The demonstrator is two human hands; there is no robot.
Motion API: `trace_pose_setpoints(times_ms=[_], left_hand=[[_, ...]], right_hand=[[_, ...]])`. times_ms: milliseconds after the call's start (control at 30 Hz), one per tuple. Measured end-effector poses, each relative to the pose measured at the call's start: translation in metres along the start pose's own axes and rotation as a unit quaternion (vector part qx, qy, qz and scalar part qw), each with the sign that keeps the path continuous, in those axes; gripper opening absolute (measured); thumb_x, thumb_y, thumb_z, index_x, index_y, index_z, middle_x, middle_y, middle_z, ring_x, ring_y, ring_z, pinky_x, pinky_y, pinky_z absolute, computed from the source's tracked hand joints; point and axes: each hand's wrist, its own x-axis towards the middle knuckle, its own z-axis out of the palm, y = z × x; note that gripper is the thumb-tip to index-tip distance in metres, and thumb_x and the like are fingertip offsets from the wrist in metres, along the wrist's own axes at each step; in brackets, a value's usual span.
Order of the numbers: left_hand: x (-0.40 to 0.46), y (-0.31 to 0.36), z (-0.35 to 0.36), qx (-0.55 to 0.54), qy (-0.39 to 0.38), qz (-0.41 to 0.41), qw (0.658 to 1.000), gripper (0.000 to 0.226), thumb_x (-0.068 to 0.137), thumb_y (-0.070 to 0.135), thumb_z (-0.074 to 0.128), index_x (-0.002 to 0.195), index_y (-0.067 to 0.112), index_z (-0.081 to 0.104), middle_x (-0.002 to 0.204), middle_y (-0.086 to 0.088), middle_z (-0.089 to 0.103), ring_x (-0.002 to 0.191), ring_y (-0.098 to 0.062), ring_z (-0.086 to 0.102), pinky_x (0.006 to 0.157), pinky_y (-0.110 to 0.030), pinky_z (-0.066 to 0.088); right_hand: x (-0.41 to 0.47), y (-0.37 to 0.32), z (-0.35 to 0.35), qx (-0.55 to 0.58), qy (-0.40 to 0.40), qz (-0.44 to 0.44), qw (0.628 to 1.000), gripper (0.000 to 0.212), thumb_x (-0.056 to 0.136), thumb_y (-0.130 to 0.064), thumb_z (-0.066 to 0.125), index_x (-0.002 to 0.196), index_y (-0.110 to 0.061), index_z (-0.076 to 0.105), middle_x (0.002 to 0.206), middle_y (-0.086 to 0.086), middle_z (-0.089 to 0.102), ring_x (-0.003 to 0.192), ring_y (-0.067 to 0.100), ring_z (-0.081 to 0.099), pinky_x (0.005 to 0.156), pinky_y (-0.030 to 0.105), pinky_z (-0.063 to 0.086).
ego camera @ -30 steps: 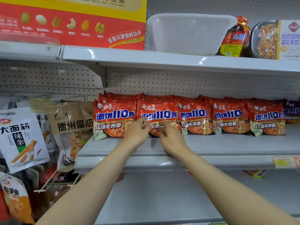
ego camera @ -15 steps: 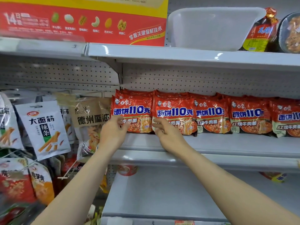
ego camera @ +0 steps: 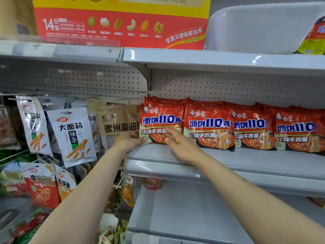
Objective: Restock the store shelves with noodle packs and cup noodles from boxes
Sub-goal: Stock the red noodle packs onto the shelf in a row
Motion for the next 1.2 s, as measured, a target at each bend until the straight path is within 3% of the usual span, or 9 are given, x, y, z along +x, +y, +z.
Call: trace_pose_setpoints(times_ms=[100, 233, 333, 467, 633, 733, 800, 867, 1200], left_hand=[[0.005, 0.002, -0.001, 0.013, -0.013, 0.001, 1.000, 0.027, 0.076, 0.025, 0.088, 0.086, 0.013, 0.066, 0.095, -0.004, 0.074, 0.089, -0.021, 0.068, 0.084, -0.035, 0.055], [0.011, 0.006, -0.005, 0.007, -0.051, 0.014, 0.999, 0.018, 0.082, 0.015, 0.082, 0.093, 0.009, 0.069, 0.093, -0.004, 0.076, 0.085, -0.020, 0.070, 0.075, -0.034, 0.056], [0.014, 0.006, -0.010, 0.024, -0.042, 0.063, 0.997, 0.008, 0.091, 0.010, 0.071, 0.093, 0.011, 0.064, 0.097, -0.005, 0.072, 0.087, -0.020, 0.066, 0.072, -0.031, 0.050], [0.021, -0.004, -0.011, 0.029, -0.003, 0.067, 0.997, 0.008, 0.094, 0.008, 0.066, 0.099, 0.014, 0.069, 0.107, -0.006, 0.074, 0.100, -0.023, 0.067, 0.098, -0.041, 0.051], [-0.010, 0.013, -0.002, 0.067, 0.140, 0.163, 0.974, 0.026, 0.097, 0.028, 0.065, 0.122, 0.021, 0.063, 0.111, 0.005, 0.066, 0.093, -0.010, 0.057, 0.078, -0.024, 0.042], [-0.030, 0.022, 0.015, 0.130, 0.046, 0.219, 0.966, 0.033, 0.097, 0.049, 0.057, 0.127, 0.036, 0.060, 0.121, 0.005, 0.061, 0.101, -0.010, 0.060, 0.088, -0.032, 0.051], [-0.033, 0.026, 0.022, 0.194, -0.003, 0.203, 0.960, 0.044, 0.096, 0.059, 0.050, 0.136, 0.042, 0.054, 0.143, -0.001, 0.049, 0.122, -0.021, 0.055, 0.105, -0.042, 0.044], [-0.033, 0.029, 0.024, 0.225, -0.018, 0.179, 0.958, 0.051, 0.098, 0.059, 0.047, 0.145, 0.038, 0.049, 0.153, -0.003, 0.037, 0.136, -0.026, 0.045, 0.111, -0.042, 0.036], [-0.029, 0.031, 0.027, 0.253, -0.023, 0.166, 0.953, 0.063, 0.097, 0.064, 0.044, 0.149, 0.028, 0.045, 0.155, -0.005, 0.031, 0.132, -0.025, 0.050, 0.108, -0.038, 0.036]], right_hand=[[0.007, 0.003, 0.003, -0.023, 0.003, 0.005, 1.000, 0.053, 0.108, -0.033, 0.041, 0.159, -0.025, 0.027, 0.159, -0.004, 0.040, 0.147, 0.015, 0.034, 0.121, 0.033, 0.025], [0.013, 0.009, 0.007, -0.082, -0.003, 0.007, 0.997, 0.056, 0.107, -0.037, 0.041, 0.159, -0.022, 0.025, 0.160, -0.003, 0.038, 0.148, 0.019, 0.032, 0.122, 0.038, 0.026], [0.014, 0.012, 0.011, -0.128, -0.011, 0.011, 0.992, 0.056, 0.107, -0.040, 0.039, 0.158, -0.023, 0.024, 0.158, 0.001, 0.041, 0.142, 0.024, 0.041, 0.116, 0.039, 0.034], [0.014, 0.015, 0.015, -0.161, -0.009, 0.016, 0.987, 0.057, 0.106, -0.045, 0.036, 0.157, -0.025, 0.023, 0.155, 0.004, 0.042, 0.139, 0.027, 0.043, 0.114, 0.043, 0.038], [0.014, 0.012, 0.013, -0.118, 0.013, 0.010, 0.993, 0.055, 0.106, -0.045, 0.038, 0.156, -0.022, 0.030, 0.156, 0.001, 0.044, 0.141, 0.025, 0.043, 0.116, 0.042, 0.036], [0.013, 0.006, 0.010, -0.051, 0.041, 0.015, 0.998, 0.052, 0.108, -0.040, 0.039, 0.154, -0.018, 0.035, 0.155, -0.001, 0.046, 0.141, 0.021, 0.044, 0.115, 0.034, 0.034], [0.012, 0.005, 0.009, -0.030, 0.055, 0.023, 0.998, 0.050, 0.108, -0.039, 0.039, 0.154, -0.018, 0.036, 0.154, -0.002, 0.048, 0.141, 0.021, 0.045, 0.113, 0.033, 0.034], [0.012, 0.006, 0.010, -0.029, 0.055, 0.029, 0.998, 0.050, 0.108, -0.038, 0.039, 0.154, -0.018, 0.037, 0.154, -0.002, 0.048, 0.141, 0.021, 0.044, 0.112, 0.032, 0.033], [0.015, 0.006, 0.012, -0.054, 0.062, 0.040, 0.996, 0.051, 0.108, -0.043, 0.036, 0.153, -0.020, 0.036, 0.154, 0.000, 0.048, 0.140, 0.025, 0.045, 0.114, 0.039, 0.037]])
